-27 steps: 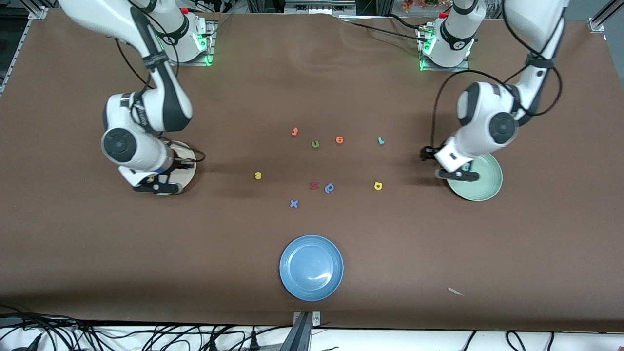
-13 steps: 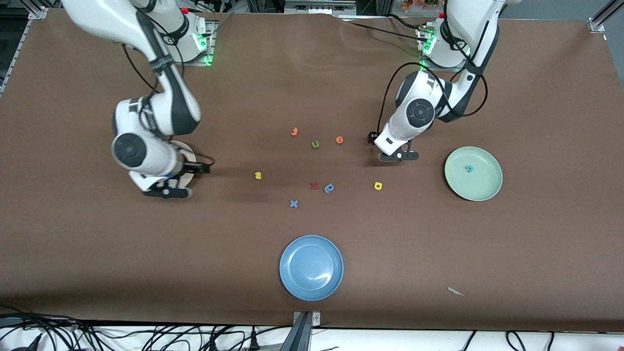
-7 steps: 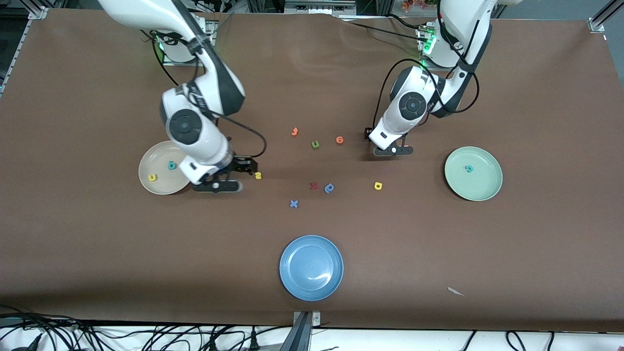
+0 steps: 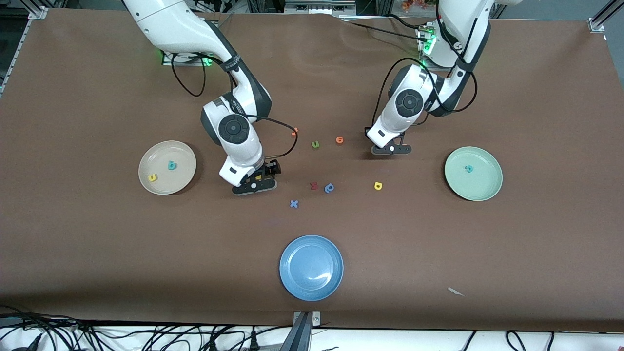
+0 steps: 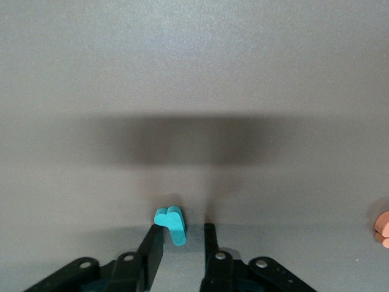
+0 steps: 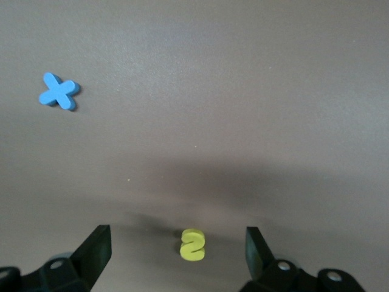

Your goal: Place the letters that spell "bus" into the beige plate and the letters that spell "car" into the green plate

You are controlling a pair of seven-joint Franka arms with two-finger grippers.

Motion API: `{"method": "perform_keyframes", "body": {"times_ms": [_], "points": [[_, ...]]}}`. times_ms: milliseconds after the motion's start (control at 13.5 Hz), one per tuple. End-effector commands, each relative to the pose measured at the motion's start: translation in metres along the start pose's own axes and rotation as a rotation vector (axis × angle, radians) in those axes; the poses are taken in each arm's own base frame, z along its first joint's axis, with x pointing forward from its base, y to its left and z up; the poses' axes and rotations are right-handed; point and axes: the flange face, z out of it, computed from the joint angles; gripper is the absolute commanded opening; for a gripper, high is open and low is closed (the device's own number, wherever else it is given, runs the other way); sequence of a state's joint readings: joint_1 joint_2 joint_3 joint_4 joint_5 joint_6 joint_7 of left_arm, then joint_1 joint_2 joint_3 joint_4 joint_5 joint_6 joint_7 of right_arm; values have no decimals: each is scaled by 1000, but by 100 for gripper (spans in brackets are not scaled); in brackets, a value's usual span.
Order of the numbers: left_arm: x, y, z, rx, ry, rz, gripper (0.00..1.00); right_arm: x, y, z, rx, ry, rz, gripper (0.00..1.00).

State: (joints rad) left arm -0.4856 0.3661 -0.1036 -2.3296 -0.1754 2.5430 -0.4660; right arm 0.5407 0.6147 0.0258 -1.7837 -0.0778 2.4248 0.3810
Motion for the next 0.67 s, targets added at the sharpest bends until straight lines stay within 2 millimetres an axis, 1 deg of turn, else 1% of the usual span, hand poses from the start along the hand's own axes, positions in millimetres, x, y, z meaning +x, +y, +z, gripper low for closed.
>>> {"method": "perform_keyframes", "body": {"times_ms": [0, 74, 148, 223, 445, 519, 593], "points": [[-3, -4, 3, 26, 15, 23, 21, 2, -1, 10, -7, 2, -71, 95], [-2, -5, 3, 27, 16, 21, 13, 0, -2, 18, -9, -8, -75, 95], [-2, -5, 3, 27, 16, 22, 0, -2, -4, 21, -9, -9, -77, 94], [-1, -5, 2, 26, 17, 21, 0, -6, -6, 28, -11, -21, -81, 91], [0, -8, -1, 27, 16, 20, 0, -11, -5, 35, -9, -34, -61, 88], [5, -14, -6, 23, 19, 9, 0, -12, -6, 35, -4, -34, -51, 88], [12, -24, -20, 33, 28, 25, 0, -12, -6, 35, -1, -35, -45, 86]]}}
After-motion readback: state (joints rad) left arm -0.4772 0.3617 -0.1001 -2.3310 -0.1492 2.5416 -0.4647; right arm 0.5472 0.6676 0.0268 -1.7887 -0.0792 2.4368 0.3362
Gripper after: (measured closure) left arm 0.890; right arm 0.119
